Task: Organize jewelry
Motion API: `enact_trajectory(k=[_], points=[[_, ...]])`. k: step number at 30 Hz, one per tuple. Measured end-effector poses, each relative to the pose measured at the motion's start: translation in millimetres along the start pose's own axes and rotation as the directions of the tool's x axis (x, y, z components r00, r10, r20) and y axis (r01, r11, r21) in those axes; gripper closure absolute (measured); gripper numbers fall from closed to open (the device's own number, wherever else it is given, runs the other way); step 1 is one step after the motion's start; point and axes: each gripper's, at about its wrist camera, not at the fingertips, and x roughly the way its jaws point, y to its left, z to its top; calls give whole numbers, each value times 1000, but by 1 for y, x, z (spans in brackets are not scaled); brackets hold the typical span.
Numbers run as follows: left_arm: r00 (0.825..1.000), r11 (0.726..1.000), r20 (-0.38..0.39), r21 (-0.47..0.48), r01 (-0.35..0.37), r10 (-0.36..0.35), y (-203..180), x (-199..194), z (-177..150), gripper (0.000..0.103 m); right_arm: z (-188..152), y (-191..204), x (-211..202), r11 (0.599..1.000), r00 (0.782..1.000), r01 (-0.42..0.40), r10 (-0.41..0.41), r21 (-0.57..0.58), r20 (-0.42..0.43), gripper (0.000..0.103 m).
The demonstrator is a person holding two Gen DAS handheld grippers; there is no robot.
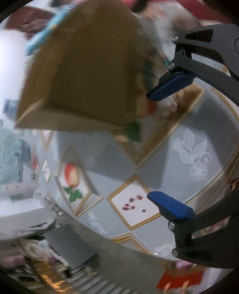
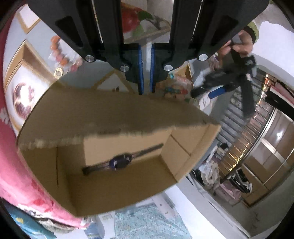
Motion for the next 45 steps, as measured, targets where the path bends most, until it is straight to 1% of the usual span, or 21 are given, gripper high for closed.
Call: enact_trajectory(k=[4, 7, 9, 10, 13, 17, 20, 25, 27, 28, 29, 31, 33, 34, 36, 38, 40, 41, 43, 44, 45], points=[[997, 997, 62, 67, -41, 37, -11, -5, -12, 8, -8, -1, 6, 1000, 1000, 14, -14, -2, -24, 95], [999, 996, 35, 89, 6, -10, -9, -10, -19, 8, -12, -3, 8, 1000, 999, 15, -15, 1, -31, 95], [997, 995, -14, 69, 78, -77, 1, -12, -27, 8, -10, 0, 9, 1000, 999, 16, -17, -6, -35, 95], [995, 993, -26, 64, 96, -94, 4, -14, -30, 8, -12, 1, 10, 1000, 999, 15, -16, -10, -38, 95], [995, 991, -26, 98, 96, -94, 4, -21, -41, 7, -12, 6, 18, 1000, 998, 3, -5, -28, -55, 95], [994, 988, -19, 104, 110, -108, 3, -26, -50, 7, -21, 21, 32, 997, 996, -27, 21, -72, -83, 95], [993, 988, -32, 111, 112, -109, 1, -28, -49, 7, -26, 35, 42, 993, 996, -45, 35, -113, -87, 95], [993, 988, -29, 99, 115, -113, 7, -25, -46, 7, -23, 53, 60, 984, 996, -35, 19, -174, -90, 95], [994, 989, -15, 100, 112, -111, 7, -23, -46, 7, -19, 58, 64, 981, 996, -31, 14, -189, -90, 90], [994, 989, -9, 101, 113, -112, 8, -23, -47, 7, -18, 61, 67, 980, 996, -26, 9, -197, -87, 77], [993, 988, -4, 101, 114, -114, 9, -22, -47, 7, -18, 62, 69, 979, 997, -22, 6, -203, -81, 72], [995, 989, -2, 110, 103, -103, 8, -24, -47, 8, -17, 65, 71, 975, 997, -13, -4, -223, -76, 72], [995, 989, 27, 119, 90, -94, 7, -31, -51, 8, -18, 68, 72, 969, 997, -2, -15, -246, -70, 72], [993, 988, 46, 120, 100, -106, 8, -35, -53, 8, -18, 69, 74, 966, 998, 7, -24, -257, -65, 72], [984, 981, 72, 114, 155, -164, 9, -43, -56, 9, -19, 70, 76, 961, 997, 25, -45, -275, -64, 72], [976, 975, 87, 112, 190, -200, 9, -49, -58, 13, -19, 71, 76, 958, 996, 38, -58, -284, -61, 73], [971, 970, 88, 117, 212, -223, 7, -51, -60, 34, -19, 71, 78, 955, 995, 57, -77, -292, -58, 75], [969, 969, 84, 116, 220, -230, 6, -51, -61, 37, -19, 72, 79, 952, 995, 64, -84, -299, -58, 78], [964, 962, 69, 110, 250, -258, 5, -49, -62, 50, -19, 73, 80, 950, 994, 68, -90, -306, -60, 80], [961, 959, 58, 104, 265, -272, 4, -48, -62, 52, -20, 74, 83, 948, 993, 74, -97, -310, -61, 82], [959, 957, 52, 99, 272, -278, 5, -44, -61, 58, -20, 74, 84, 947, 993, 78, -102, -312, -63, 83]])
